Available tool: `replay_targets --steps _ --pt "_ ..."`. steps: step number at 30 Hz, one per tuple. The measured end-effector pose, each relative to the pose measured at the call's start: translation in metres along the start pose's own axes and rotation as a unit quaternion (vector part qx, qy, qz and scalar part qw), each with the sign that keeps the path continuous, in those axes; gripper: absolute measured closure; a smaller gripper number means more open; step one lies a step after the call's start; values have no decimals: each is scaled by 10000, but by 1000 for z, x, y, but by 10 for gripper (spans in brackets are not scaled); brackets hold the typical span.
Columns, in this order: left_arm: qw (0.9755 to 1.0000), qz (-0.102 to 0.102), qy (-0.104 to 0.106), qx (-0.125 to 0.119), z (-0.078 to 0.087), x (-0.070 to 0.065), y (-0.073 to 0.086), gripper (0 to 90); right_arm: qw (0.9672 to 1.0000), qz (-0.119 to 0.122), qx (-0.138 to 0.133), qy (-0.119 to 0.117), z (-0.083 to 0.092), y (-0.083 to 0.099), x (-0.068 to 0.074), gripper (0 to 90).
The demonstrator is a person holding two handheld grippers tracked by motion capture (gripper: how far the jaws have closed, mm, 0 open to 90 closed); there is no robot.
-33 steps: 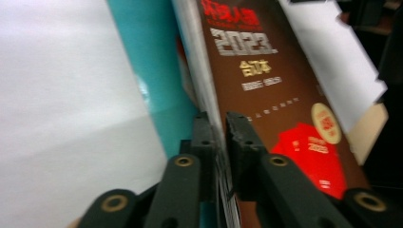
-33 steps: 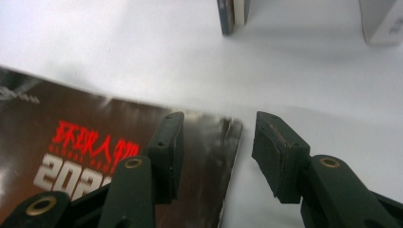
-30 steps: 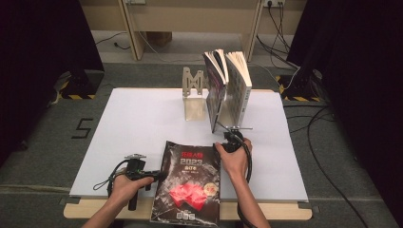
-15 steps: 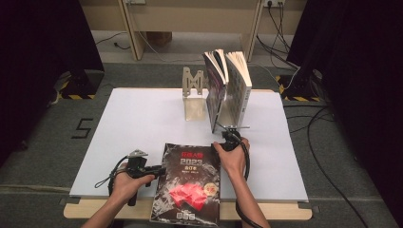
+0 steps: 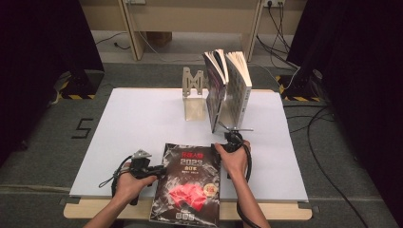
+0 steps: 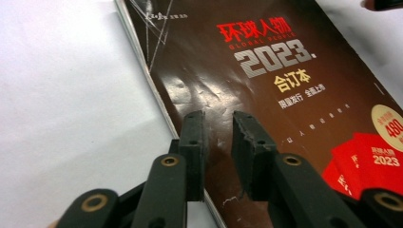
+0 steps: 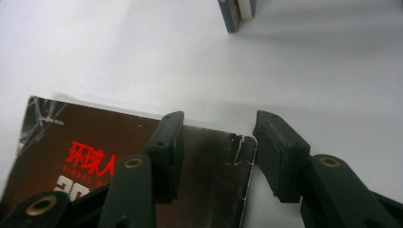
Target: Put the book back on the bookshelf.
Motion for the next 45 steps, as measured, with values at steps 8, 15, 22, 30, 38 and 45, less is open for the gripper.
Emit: replay_targets --steps 8,15,22,30,38,45 --pt "10000 48 -57 -17 -1 0 0 782 9998 -137 35 -123 7 7 -4 565" --pt "9999 26 -112 -51 0 0 1 794 9998 -146 60 -137 8 8 -5 558" --pt "9999 36 -117 -51 0 0 1 795 9989 -386 104 -235 11 11 -7 569" --pt "9999 59 -121 -81 -1 -1 1 793 9972 -637 168 -350 12 14 -4 573" --pt "9999 75 -100 -72 -1 -2 1 792 9970 -608 304 -365 15 19 -1 604" --pt "9999 53 -90 -77 -1 -2 1 793 9955 -637 498 -501 20 25 -3 629"
Point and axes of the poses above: each handheld gripper's, and its own axes: z roughly backward along the jaws, y roughly out of its underside, x roughly to its left, the point moved 4 cm from there along -z, roughly forward along the jaws, and after that the axes turned 1 degree about z, right-handed, at the moved point
